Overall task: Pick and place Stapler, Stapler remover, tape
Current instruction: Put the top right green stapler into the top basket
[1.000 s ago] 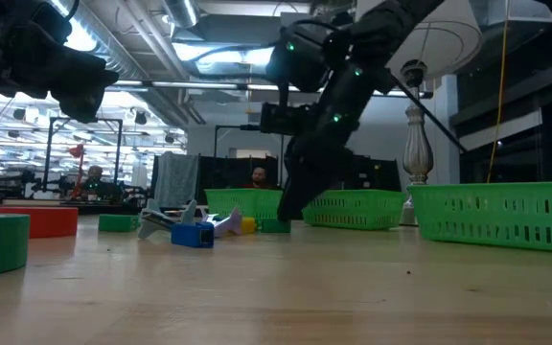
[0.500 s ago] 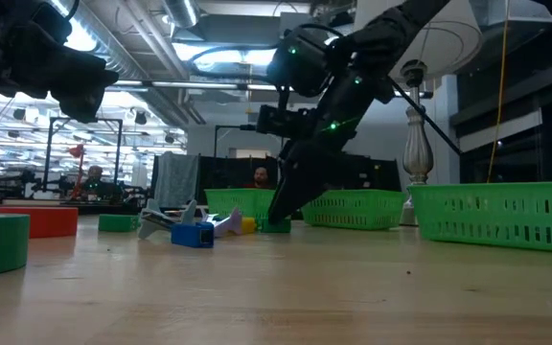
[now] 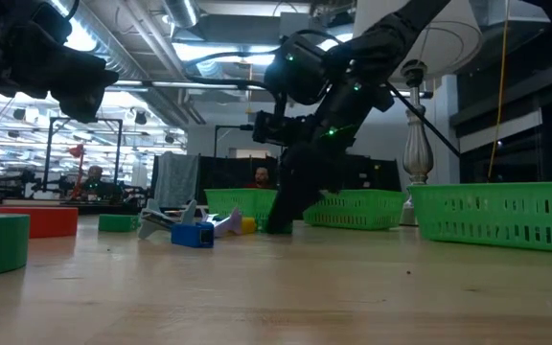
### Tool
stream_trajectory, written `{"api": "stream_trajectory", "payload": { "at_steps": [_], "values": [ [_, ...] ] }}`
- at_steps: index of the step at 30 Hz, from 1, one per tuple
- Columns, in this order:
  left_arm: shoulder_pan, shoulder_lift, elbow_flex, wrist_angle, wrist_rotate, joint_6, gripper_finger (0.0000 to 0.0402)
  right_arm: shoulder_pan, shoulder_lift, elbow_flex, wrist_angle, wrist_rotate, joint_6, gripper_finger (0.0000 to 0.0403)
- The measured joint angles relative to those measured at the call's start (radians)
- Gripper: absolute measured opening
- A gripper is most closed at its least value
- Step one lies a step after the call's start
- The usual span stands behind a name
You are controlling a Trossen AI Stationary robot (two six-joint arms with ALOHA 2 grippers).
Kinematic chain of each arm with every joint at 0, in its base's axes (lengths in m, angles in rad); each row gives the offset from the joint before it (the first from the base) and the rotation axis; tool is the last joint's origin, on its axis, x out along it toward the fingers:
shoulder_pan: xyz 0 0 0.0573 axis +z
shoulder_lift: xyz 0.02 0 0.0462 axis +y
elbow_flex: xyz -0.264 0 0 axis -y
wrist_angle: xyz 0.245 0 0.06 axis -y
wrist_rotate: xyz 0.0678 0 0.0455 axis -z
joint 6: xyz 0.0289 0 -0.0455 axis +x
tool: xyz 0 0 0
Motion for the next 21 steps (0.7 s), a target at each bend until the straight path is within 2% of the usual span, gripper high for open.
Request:
{"api": "stream_trajectory", "payload": {
  "at_steps": [3,11,16,21],
  "values": [
    [0.0,0.0,0.0,0.0,0.0,0.0,0.0107,0.0,0.0,0.0,0.006,0.0,0.075,0.0047],
    [0.0,0.0,0.0,0.0,0.0,0.0,0.0107,0.006,0.0,0.042,0.011,-0.103,0.301,0.0046],
    [0.0,0.0,0.0,0.0,0.0,0.0,0.0107,0.011,-0.002,0.126,0.003,-0.104,0.311,0.0051],
    [0.0,0.0,0.0,0.0,0.0,0.0,0.0107,-0.002,-0.003,0.251,-0.001,-0.104,0.244,0.0051]
  ]
}}
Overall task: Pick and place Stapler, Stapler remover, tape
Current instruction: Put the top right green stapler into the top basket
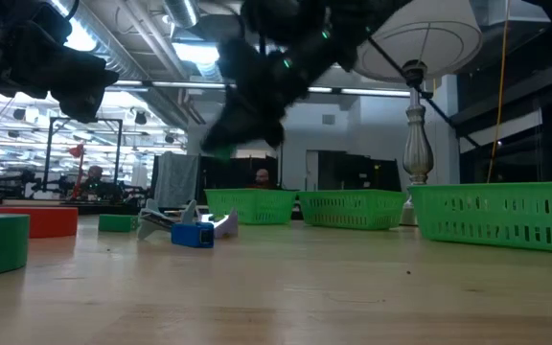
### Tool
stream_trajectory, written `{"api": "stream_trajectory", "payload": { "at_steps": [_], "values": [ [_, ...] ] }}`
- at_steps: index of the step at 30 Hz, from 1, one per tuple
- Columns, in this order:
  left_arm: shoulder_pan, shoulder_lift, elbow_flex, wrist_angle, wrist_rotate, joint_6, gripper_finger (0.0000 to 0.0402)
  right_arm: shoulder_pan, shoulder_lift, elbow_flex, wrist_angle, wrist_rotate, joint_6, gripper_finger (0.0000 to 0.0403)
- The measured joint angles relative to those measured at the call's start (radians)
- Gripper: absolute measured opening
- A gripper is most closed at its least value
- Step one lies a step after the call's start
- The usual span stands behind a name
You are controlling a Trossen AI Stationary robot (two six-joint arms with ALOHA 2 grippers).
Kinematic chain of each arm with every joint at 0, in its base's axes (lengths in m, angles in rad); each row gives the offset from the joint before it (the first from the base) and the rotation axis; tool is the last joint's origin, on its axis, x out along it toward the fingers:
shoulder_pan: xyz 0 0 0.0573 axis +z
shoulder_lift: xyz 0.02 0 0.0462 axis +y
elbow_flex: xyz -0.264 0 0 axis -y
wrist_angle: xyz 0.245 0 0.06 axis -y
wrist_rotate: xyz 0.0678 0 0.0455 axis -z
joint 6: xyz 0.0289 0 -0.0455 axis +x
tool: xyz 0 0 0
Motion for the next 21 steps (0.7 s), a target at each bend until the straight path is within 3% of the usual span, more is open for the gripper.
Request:
{"api": "stream_trajectory", "payload": {
  "at_steps": [10,21],
  "values": [
    [0.0,0.0,0.0,0.0,0.0,0.0,0.0107,-0.088,-0.002,0.222,-0.023,0.003,-0.169,0.0051],
    [0.0,0.0,0.0,0.0,0.0,0.0,0.0107,-0.207,-0.002,0.24,-0.029,0.003,-0.211,0.0056]
  ]
}}
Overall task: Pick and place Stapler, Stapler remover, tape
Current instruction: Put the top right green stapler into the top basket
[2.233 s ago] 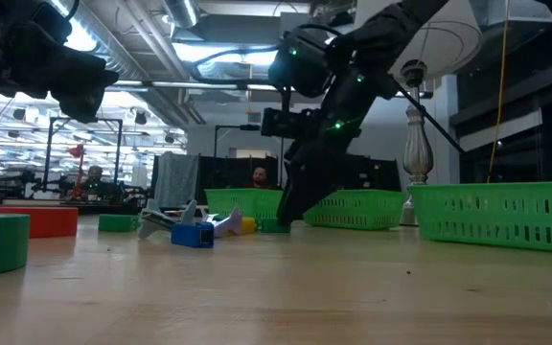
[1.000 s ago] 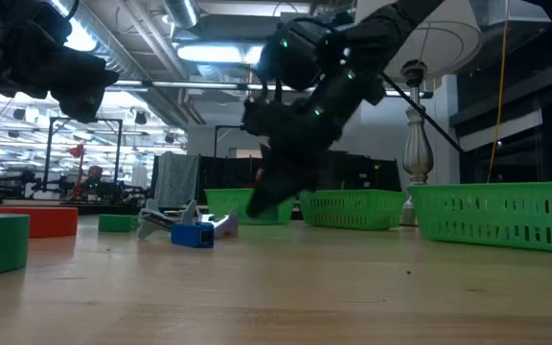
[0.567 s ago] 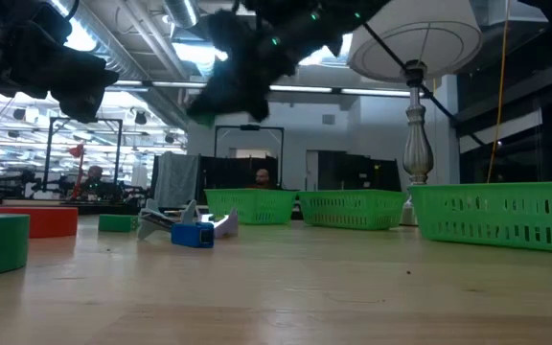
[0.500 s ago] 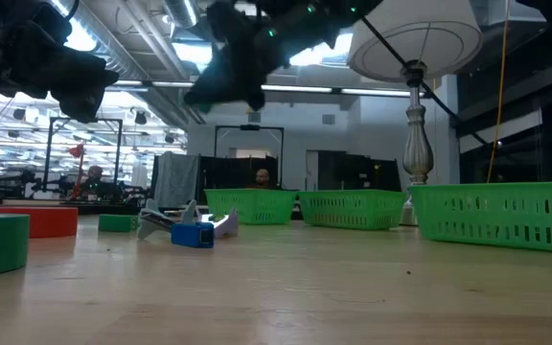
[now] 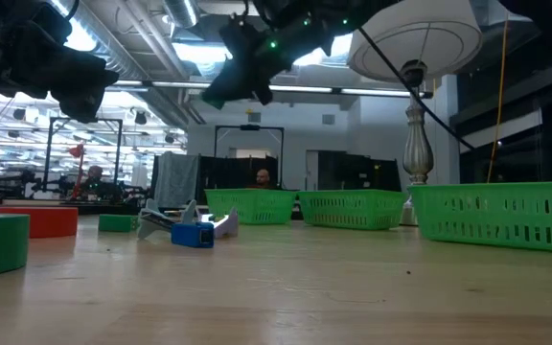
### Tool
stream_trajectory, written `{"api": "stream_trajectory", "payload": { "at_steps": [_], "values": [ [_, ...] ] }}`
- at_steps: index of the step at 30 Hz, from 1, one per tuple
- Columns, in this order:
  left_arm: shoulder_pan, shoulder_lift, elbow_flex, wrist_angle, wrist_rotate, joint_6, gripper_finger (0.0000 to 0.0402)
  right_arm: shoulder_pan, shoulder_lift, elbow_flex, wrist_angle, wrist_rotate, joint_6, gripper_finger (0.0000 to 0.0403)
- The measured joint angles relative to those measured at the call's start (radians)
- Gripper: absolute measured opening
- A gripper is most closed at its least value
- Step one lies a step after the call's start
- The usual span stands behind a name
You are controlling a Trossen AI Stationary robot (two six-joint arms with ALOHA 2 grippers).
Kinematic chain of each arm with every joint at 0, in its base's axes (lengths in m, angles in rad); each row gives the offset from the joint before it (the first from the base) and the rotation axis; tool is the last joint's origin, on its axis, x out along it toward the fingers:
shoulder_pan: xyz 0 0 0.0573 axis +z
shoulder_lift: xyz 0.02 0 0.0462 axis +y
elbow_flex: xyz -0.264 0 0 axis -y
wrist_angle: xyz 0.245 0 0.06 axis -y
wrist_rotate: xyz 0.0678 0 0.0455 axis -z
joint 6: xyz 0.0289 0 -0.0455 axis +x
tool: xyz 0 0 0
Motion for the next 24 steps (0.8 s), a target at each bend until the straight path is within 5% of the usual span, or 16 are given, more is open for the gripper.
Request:
{"api": "stream_trajectory", "payload": {
  "at_steps": [24],
  "values": [
    [0.0,0.0,0.0,0.0,0.0,0.0,0.0107,-0.15,0.056,-0.003,-0.186,-0.003,-0.022,0.0059]
  ]
}}
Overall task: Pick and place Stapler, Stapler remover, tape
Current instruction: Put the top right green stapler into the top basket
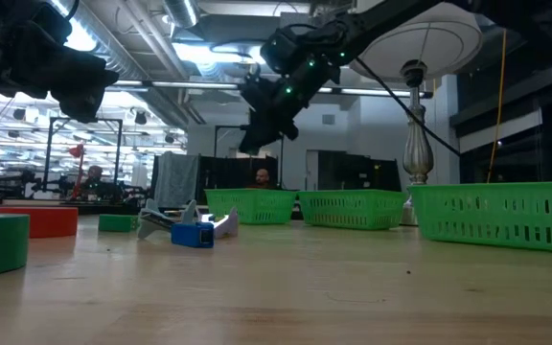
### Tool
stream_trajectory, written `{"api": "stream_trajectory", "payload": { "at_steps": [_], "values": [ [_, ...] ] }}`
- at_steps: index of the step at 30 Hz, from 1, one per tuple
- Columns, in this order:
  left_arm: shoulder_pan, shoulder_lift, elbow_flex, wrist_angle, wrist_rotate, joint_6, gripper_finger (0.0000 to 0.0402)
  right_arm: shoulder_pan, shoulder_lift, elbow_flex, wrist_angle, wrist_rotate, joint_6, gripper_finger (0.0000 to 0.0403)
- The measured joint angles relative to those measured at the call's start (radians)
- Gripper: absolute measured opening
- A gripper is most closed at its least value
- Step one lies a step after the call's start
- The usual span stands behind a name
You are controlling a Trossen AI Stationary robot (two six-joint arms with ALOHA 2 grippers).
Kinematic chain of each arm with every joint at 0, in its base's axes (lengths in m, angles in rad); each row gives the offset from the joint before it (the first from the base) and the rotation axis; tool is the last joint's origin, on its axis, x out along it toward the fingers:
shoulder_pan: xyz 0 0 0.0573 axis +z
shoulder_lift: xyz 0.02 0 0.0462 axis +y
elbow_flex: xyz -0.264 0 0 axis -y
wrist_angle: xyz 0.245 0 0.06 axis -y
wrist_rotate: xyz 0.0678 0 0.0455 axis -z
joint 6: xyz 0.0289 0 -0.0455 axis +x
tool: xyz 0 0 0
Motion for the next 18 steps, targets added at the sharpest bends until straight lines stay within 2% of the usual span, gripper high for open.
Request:
{"api": "stream_trajectory", "payload": {
  "at_steps": [18],
  "values": [
    [0.0,0.0,0.0,0.0,0.0,0.0,0.0107,0.0,0.006,0.001,-0.036,0.0,0.031,0.0059]
  ]
}}
